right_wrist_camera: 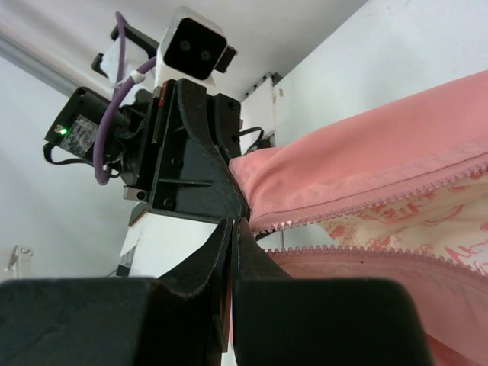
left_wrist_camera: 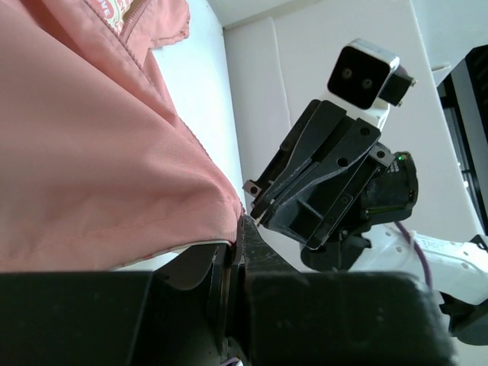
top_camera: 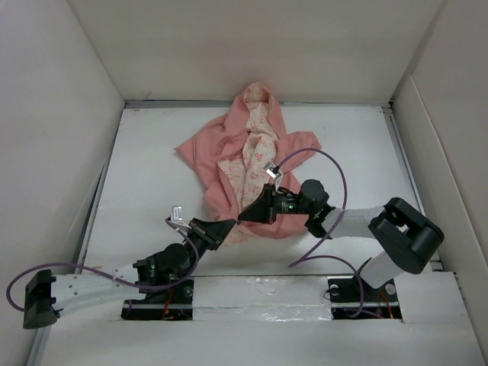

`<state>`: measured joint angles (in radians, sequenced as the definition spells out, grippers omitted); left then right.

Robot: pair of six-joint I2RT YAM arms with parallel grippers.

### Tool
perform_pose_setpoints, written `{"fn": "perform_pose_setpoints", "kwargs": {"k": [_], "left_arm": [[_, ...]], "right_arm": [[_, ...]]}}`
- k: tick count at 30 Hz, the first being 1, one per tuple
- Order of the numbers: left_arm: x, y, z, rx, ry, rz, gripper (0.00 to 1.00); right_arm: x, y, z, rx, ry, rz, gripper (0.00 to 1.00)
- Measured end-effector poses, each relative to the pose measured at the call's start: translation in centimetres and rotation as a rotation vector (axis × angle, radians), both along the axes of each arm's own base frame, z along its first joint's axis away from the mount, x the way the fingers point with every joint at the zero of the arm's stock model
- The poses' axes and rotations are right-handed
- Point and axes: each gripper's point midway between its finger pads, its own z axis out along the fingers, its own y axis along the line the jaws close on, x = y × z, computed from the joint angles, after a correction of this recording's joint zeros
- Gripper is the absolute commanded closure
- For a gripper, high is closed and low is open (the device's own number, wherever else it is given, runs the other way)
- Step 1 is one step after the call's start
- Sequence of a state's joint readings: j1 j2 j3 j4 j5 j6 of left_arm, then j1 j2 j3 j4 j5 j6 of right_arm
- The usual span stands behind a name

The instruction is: Zip up the jacket

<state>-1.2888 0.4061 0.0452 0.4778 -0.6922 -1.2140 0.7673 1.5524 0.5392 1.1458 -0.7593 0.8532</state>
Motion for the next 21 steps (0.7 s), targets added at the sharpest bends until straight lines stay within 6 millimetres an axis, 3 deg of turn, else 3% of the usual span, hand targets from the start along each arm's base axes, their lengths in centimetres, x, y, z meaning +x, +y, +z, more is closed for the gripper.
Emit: {"fn": "perform_pose_setpoints", "kwargs": {"k": [4,10,17,21], "left_arm": [[-0.2,-0.2,-0.5,0.018,0.010,-0.017,1.00],[-1.0,-0.4,-0.8,0.026,0.018,-0.065,1.00],[-1.6,-0.7,-1.4,0.058,0.020,-0.107,1.00],[-1.7,-0.4,-1.7,0.094,0.002,-0.112,1.00]], "right_arm": [[1.2,-0.1,-1.0,-0.060,0.002,-0.051,1.00],[6.2,-0.4,-1.3,-0.159,-0.040,-0.224,1.00],[9.8,-0.6,-1.6,-0.237,-0.088,-0.356,1.00],[14.1,-1.6,-1.6,-0.295,-0.109,-0.485,1.00]]}}
